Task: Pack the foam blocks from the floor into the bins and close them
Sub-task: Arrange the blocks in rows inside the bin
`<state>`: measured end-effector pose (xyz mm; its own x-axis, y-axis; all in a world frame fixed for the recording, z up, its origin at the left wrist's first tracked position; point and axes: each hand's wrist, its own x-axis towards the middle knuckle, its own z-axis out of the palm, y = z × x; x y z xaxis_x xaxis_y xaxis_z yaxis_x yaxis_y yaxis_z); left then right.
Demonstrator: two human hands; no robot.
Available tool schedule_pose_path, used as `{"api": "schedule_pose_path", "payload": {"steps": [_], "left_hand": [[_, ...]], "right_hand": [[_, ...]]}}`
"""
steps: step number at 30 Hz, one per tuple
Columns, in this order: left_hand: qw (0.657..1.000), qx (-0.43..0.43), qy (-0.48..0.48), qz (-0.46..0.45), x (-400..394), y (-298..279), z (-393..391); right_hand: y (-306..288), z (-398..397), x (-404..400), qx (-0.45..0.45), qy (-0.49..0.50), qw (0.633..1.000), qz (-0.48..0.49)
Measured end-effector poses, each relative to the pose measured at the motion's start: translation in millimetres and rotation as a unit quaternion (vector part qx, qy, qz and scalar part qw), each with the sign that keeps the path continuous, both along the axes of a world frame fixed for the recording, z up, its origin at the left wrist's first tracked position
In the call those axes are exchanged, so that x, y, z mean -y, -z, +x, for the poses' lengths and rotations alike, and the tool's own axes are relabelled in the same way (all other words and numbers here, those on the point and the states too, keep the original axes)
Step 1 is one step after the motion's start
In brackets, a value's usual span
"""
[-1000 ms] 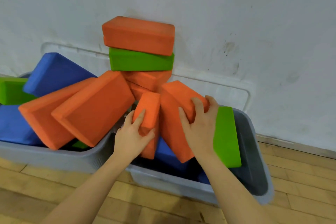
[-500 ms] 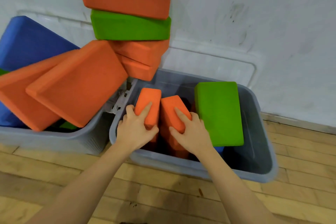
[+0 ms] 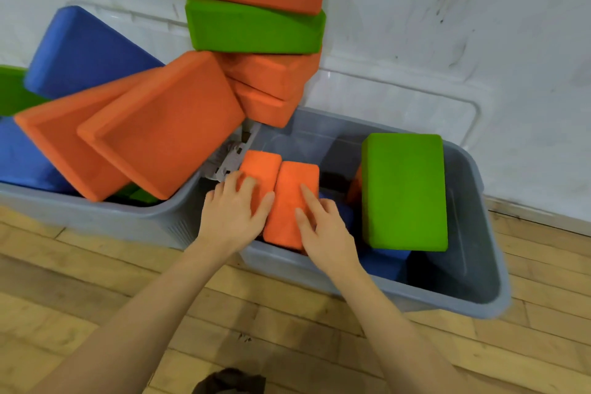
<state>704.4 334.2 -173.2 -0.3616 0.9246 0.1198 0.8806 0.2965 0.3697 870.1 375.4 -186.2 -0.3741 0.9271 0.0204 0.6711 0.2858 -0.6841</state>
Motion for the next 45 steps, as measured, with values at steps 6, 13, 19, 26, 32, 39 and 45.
{"api": "schedule_pose_path", "payload": {"steps": [6,13,19,26,32,39,45], "left_hand": [[0.995,-0.084,0.046,0.02,-28.3,-1.0,15.6],[0.978,-0.086,0.135,-0.135,-86.7,-7.4,34.2],[0.991,-0.08,0.083,-0.07,-94.7,1.6,29.0],[0.992,-0.091,0.079,-0.041,-108.0,8.8,33.9],[0.988,-0.078,0.129,-0.044,-96.2,0.3,24.1],[0.986,-0.05,0.153,-0.033,-101.7,2.5,59.5],[0.965,-0.08,0.225,-0.111,-128.6,-6.3,96.5]], "right_hand": [[17.9,17.0,-27.9,-0.108,-0.002,0.994,-0.029],[26.3,26.6,-73.6,0.027,0.032,0.98,0.193],[31.5,41.2,-98.8,0.186,0.073,0.919,0.34],[27.9,70.5,-129.2,0.297,0.149,0.934,0.134],[21.5,78.0,-121.1,0.206,0.126,0.961,0.138],[24.9,100.1,-79.6,0.115,-0.02,0.982,0.151],[31.9,120.4,-65.4,0.07,-0.044,0.986,0.148]]}}
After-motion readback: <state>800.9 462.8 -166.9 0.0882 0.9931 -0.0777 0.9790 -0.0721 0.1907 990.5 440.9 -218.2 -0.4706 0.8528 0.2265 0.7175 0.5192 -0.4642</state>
